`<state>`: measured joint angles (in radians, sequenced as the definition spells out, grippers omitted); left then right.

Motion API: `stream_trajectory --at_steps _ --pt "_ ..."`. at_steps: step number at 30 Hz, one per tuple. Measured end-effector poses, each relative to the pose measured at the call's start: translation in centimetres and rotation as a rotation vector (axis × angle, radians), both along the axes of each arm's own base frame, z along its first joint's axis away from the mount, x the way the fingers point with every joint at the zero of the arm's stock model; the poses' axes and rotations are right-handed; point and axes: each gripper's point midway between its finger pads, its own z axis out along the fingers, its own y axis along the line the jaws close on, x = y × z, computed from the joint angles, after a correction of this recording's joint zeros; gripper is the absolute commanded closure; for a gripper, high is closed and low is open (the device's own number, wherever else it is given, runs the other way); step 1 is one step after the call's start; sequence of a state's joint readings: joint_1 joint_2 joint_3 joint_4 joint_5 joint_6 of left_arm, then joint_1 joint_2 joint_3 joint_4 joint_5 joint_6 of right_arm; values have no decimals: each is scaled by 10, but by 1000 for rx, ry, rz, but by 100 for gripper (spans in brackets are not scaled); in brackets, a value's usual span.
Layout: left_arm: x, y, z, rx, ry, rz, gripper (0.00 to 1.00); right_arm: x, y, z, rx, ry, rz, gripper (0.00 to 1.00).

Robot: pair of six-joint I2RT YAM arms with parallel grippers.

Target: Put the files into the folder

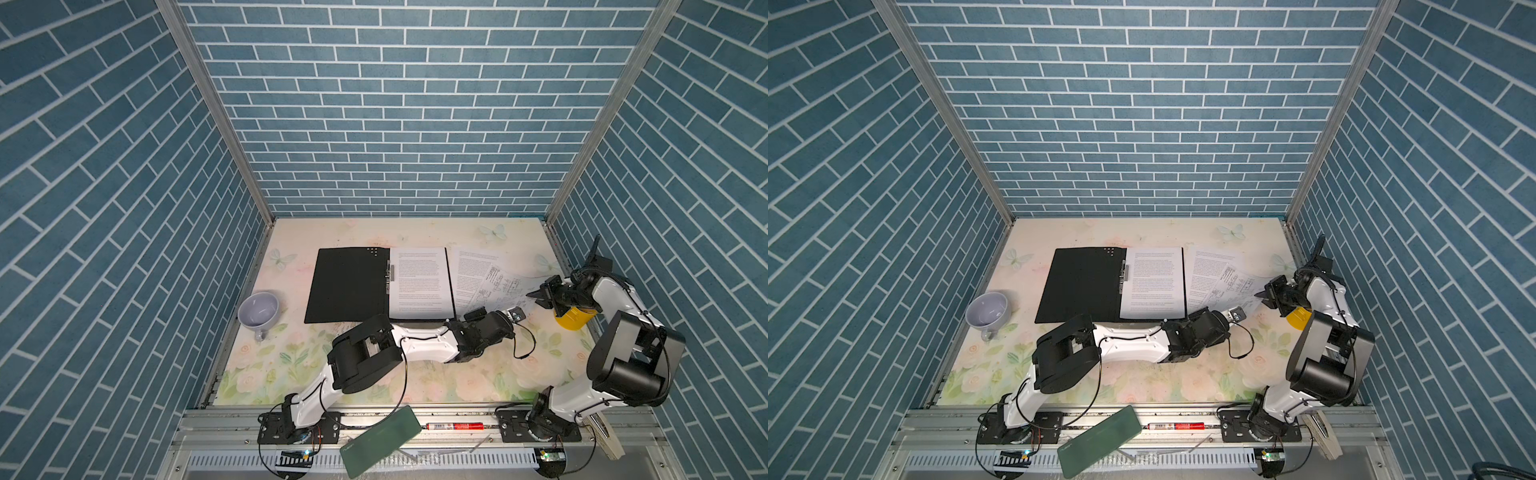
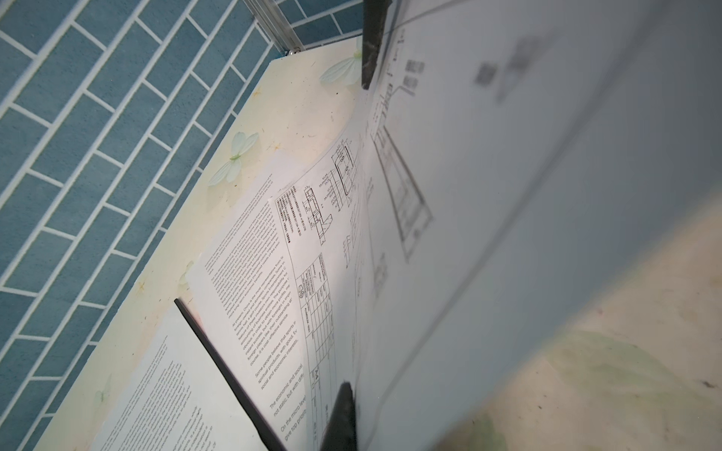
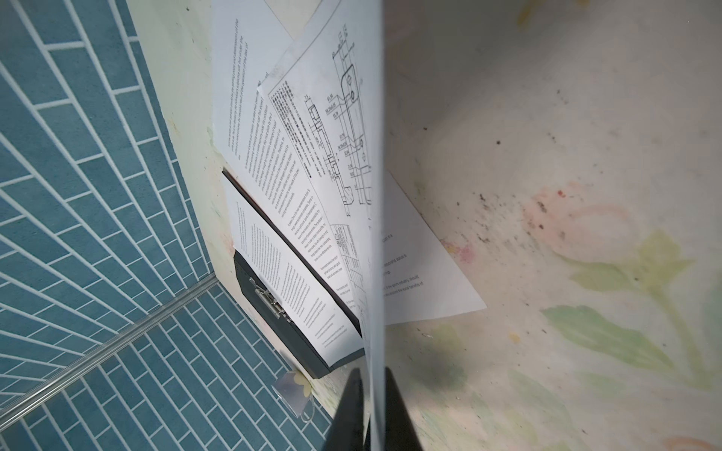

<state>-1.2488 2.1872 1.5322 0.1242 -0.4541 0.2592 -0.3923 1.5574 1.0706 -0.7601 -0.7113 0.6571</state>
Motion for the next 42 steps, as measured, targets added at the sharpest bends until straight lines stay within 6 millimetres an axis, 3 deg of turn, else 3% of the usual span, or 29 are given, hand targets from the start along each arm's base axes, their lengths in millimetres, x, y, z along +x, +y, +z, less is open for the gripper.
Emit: stream_trajectory --at_steps 6,10,18,19,28,37,42 --pt "0 -1 1 -7 -4 -5 84 0 0 3 -2 1 3 100" --pt "1 -2 3 -18 -9 -4 71 4 -2 8 -8 -14 5 100" --pt "7 2 13 -48 -35 42 4 6 -4 13 -18 -17 3 100" --pt "8 3 17 -57 -40 52 0 8 -5 16 -24 -25 3 100" --pt "14 24 58 -163 -103 139 0 30 -12 52 -75 -135 9 100" --pt "17 61 47 -165 -106 224 0 72 -14 91 -118 -245 36 100" --pt "30 89 56 -206 -106 317 0 99 -4 114 -139 -305 72 100"
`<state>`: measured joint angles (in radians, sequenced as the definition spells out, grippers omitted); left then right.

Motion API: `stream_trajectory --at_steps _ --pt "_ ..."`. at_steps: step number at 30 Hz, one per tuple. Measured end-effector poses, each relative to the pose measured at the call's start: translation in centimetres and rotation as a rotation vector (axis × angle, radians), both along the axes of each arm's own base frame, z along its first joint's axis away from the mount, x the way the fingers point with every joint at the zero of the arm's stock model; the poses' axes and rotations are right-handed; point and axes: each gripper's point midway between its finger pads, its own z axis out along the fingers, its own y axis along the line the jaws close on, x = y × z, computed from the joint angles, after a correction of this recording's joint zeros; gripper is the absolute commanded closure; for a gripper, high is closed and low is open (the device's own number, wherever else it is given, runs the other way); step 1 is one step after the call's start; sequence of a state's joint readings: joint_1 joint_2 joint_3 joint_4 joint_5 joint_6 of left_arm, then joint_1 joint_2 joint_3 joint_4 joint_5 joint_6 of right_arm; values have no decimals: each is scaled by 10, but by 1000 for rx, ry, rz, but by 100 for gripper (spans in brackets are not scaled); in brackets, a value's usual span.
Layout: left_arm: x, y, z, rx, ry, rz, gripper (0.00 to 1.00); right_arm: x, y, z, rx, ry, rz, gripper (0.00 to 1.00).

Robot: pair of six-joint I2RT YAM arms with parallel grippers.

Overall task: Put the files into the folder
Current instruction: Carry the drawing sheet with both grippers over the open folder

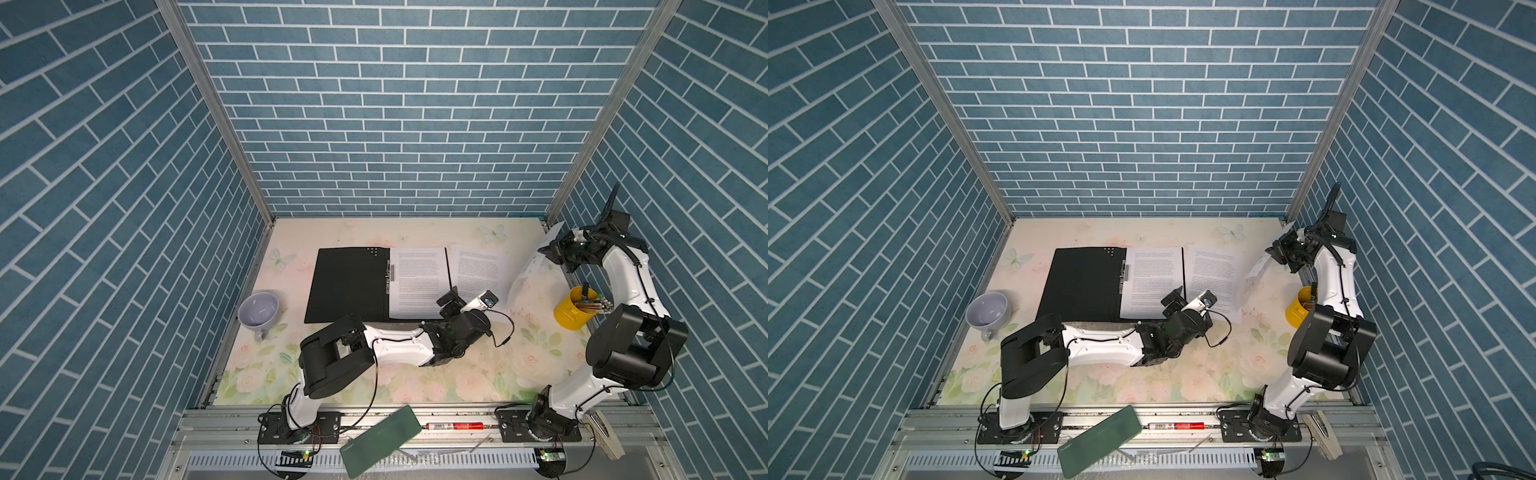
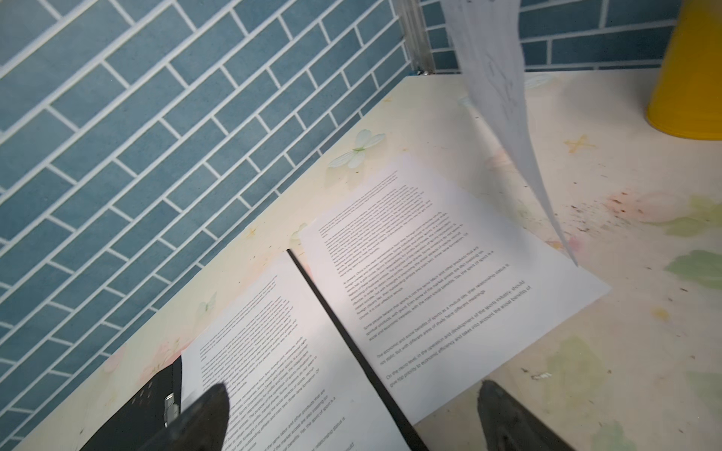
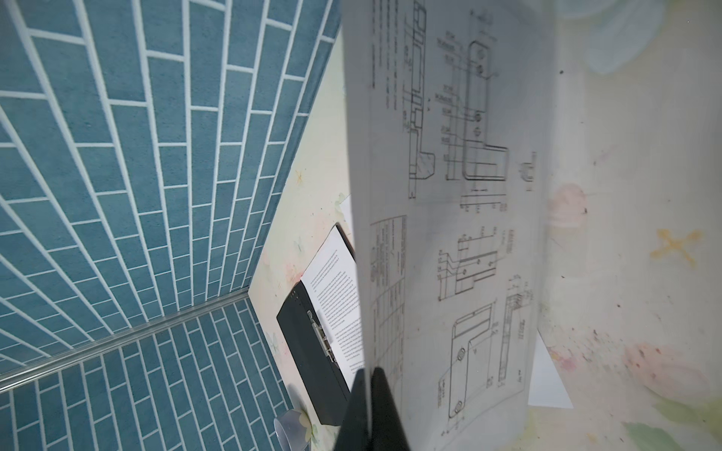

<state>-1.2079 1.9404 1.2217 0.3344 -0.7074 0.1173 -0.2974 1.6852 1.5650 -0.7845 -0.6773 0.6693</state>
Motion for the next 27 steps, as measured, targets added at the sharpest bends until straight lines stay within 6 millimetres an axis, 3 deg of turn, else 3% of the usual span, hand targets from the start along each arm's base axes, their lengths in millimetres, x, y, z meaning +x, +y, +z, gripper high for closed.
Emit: stream_trajectory --at_steps 3,11,20,23,27 --pt "11 18 13 -47 -5 67 0 13 24 10 -8 -25 58 100" --pt "37 87 42 -207 20 266 0 37 126 26 18 -58 253 100" --pt "56 166 40 -288 91 492 0 51 244 48 90 -112 471 100" --pt "61 195 35 -316 124 576 0 46 267 60 115 -134 522 100" --pt "57 233 26 -355 165 671 0 43 262 67 126 -159 524 100"
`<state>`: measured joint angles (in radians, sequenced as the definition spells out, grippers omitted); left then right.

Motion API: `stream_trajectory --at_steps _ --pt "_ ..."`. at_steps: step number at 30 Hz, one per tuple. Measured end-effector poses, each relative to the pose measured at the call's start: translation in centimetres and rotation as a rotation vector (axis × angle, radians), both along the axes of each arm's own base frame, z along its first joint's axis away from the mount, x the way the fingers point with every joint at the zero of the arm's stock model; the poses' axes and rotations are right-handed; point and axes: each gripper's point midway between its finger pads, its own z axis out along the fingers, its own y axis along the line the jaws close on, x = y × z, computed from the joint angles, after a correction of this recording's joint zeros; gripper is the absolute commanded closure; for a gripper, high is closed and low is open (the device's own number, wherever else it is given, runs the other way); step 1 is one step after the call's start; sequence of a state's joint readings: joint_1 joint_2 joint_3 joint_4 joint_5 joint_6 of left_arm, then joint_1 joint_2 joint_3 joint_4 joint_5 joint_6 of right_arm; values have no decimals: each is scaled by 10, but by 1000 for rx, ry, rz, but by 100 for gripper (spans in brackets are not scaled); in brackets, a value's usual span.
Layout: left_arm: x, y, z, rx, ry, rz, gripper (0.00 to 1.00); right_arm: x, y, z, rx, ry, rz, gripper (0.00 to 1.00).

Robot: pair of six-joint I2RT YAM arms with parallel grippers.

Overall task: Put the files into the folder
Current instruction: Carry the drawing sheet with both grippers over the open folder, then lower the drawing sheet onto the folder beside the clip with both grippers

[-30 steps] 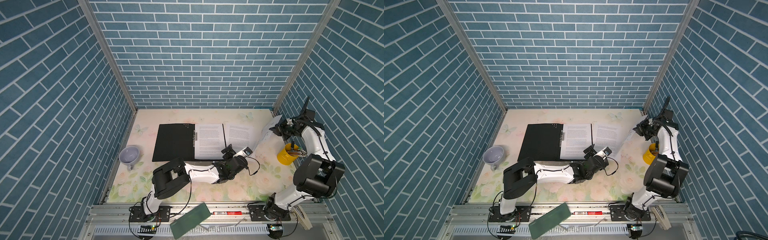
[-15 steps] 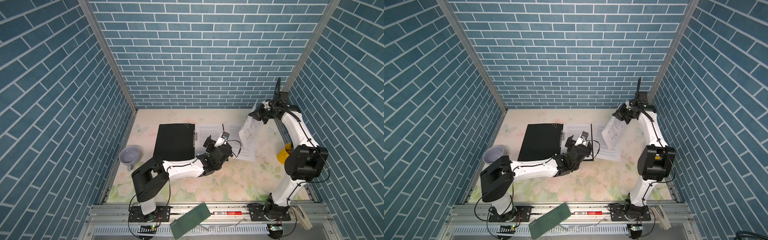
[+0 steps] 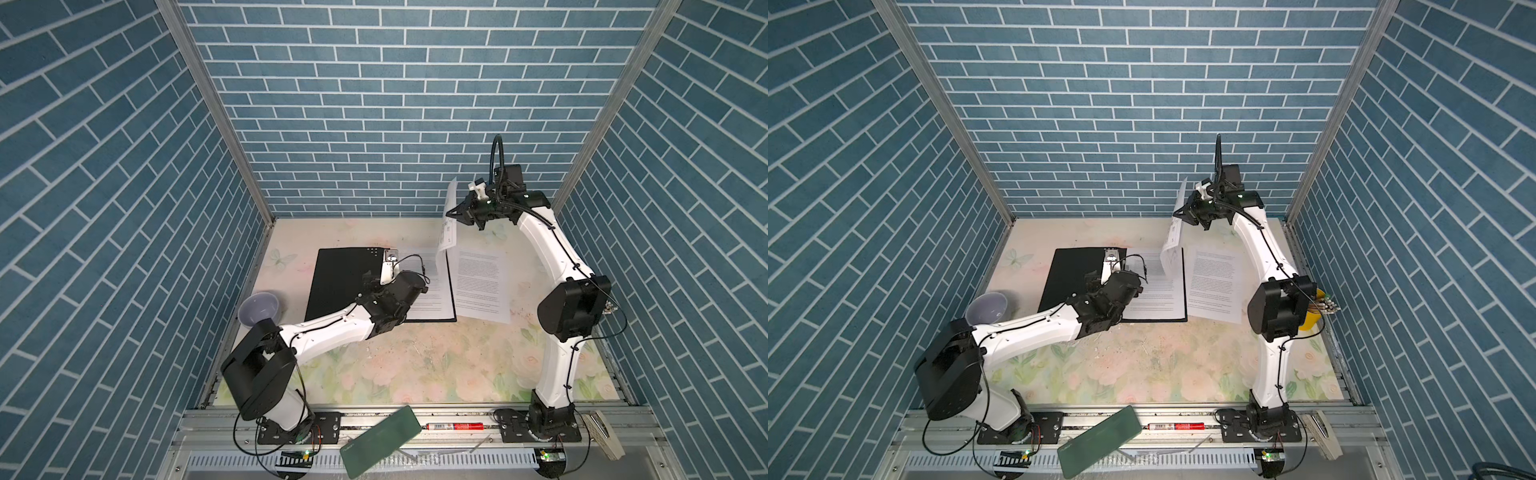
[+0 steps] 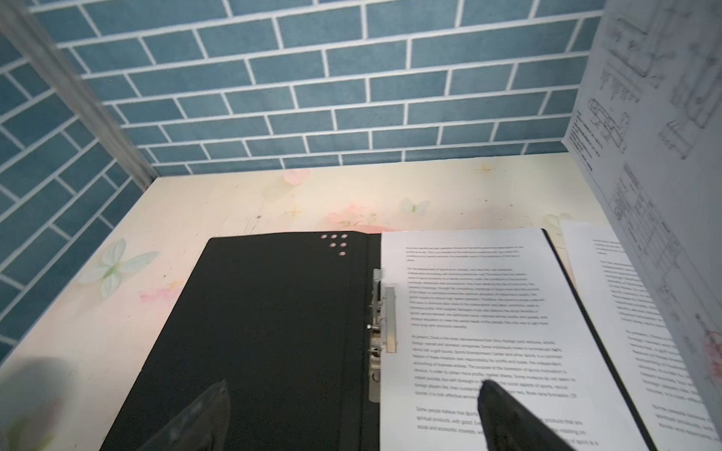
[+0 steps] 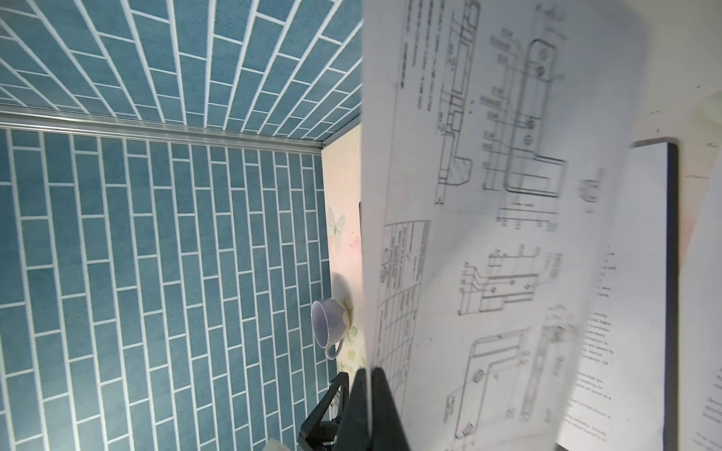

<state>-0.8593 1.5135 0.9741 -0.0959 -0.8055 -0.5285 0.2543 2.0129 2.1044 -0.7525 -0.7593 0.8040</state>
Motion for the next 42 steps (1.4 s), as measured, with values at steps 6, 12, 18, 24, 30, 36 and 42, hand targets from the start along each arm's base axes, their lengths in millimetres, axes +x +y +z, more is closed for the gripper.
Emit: stream_trajectory --at_steps 6,12,18,24,30,36,42 --pt "-13 40 -21 -64 66 80 0 -30 -22 -69 -36 105 -31 100" --pt "-17 45 -25 -97 99 89 0 -58 -35 -167 -140 253 -26 100" --pt "-18 42 -32 -122 132 76 0 -57 -37 -193 -170 234 -15 100" --pt "-18 36 -49 -125 185 58 0 -51 -37 -195 -186 175 -6 100" --pt "-17 29 -53 -159 208 32 0 -49 -32 -205 -183 159 26 100" --pt "-17 25 -58 -193 213 10 0 -54 -16 -216 -152 173 78 100" --pt "-18 23 -62 -205 219 0 0 -59 -5 -215 -140 148 123 100"
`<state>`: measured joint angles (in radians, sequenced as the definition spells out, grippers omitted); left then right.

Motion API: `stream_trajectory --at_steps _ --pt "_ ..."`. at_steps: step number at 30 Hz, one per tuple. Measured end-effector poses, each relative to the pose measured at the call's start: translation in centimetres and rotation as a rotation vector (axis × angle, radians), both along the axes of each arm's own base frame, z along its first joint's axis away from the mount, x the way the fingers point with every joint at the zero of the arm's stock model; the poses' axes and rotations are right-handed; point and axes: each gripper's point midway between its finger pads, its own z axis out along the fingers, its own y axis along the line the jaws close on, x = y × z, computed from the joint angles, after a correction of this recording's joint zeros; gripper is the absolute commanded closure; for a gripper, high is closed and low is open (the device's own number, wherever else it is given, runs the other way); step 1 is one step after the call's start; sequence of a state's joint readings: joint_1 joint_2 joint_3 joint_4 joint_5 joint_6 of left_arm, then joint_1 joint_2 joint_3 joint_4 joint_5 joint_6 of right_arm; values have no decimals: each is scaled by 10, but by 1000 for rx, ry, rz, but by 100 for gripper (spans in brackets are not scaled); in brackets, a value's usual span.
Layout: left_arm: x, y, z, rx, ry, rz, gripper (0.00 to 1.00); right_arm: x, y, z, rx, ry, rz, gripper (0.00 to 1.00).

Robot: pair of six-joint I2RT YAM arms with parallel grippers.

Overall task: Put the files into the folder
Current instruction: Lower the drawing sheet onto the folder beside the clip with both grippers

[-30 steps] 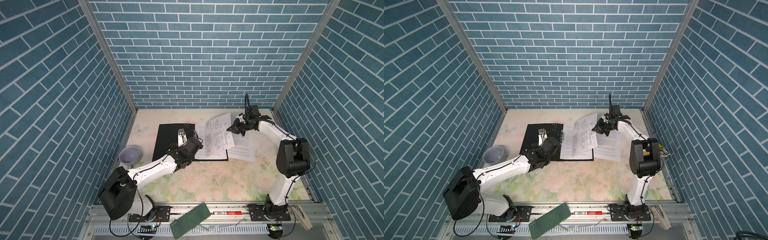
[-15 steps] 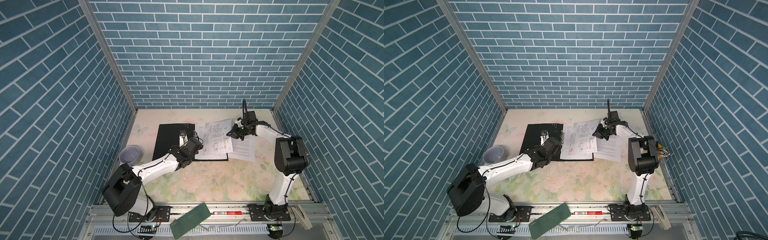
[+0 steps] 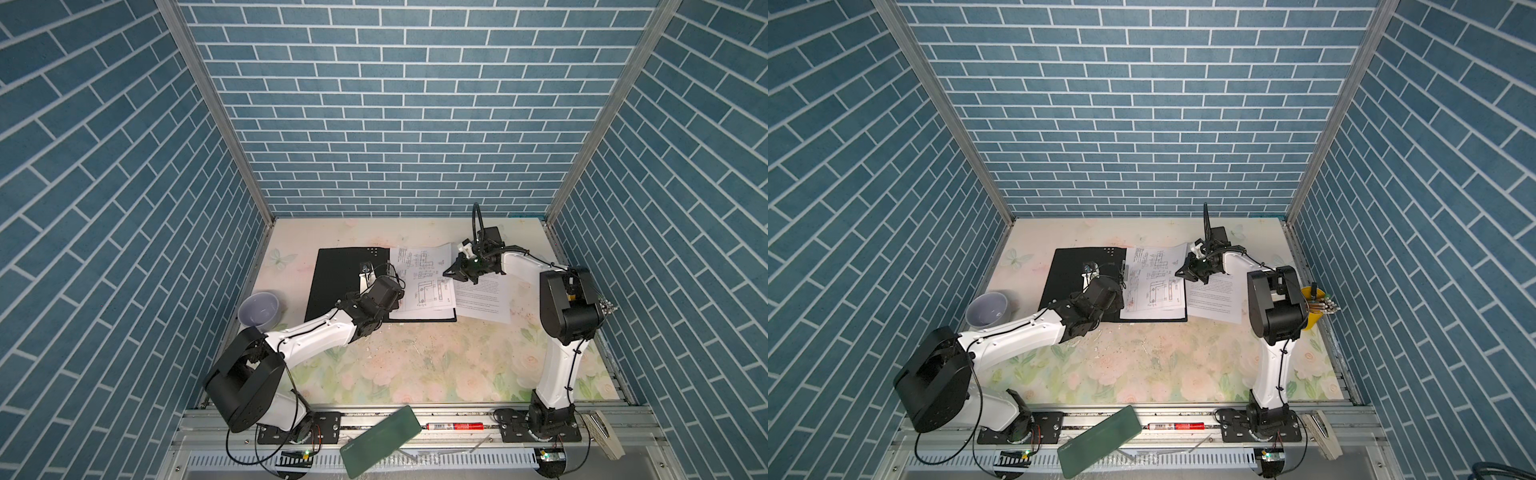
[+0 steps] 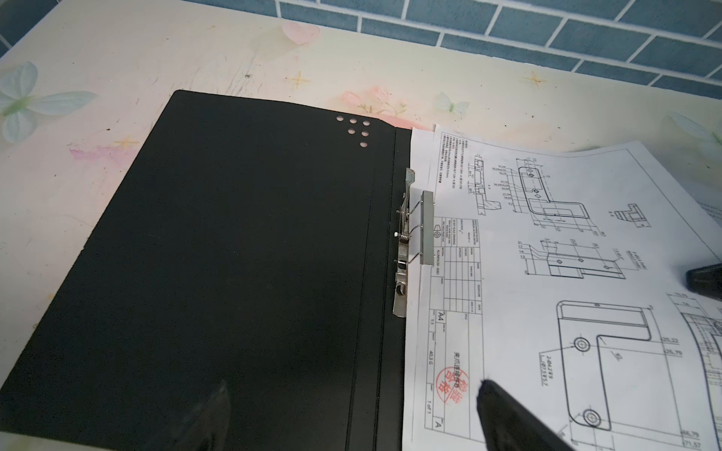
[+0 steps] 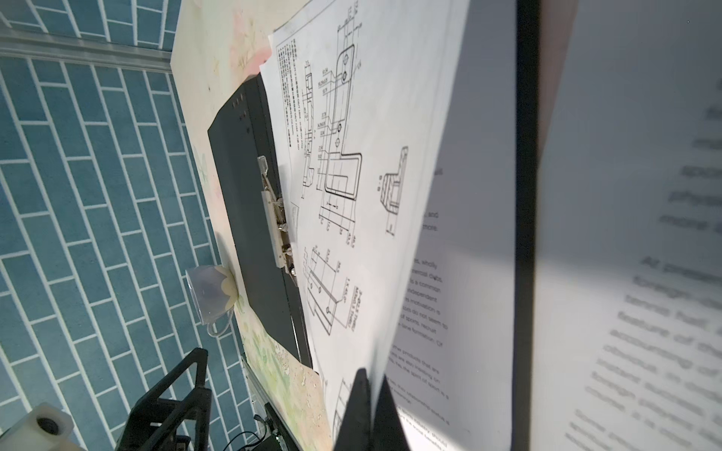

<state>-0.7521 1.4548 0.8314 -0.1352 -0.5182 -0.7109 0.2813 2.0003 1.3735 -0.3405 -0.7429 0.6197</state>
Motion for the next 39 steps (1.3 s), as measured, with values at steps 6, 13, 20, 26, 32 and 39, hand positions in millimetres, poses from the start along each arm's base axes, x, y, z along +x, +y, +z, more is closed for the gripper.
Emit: stream_trajectory --at_steps 6,13,20,26,32,39 --pt "1 -4 1 -21 -5 -11 0 0 2 0 0 -7 4 100" --pt "3 -8 3 -38 -12 -18 0 0 5 0 -3 -15 9 100" --pt "2 -9 3 -42 -10 -22 0 0 7 0 -3 -18 12 100" --pt "3 -9 2 -42 -8 -23 0 -2 10 0 -3 -21 20 100" --pt "3 -10 -1 -39 -3 -25 0 -3 13 -4 -4 -17 26 100" --pt "3 -11 -1 -44 -1 -29 0 -3 11 -6 -14 -31 39 100"
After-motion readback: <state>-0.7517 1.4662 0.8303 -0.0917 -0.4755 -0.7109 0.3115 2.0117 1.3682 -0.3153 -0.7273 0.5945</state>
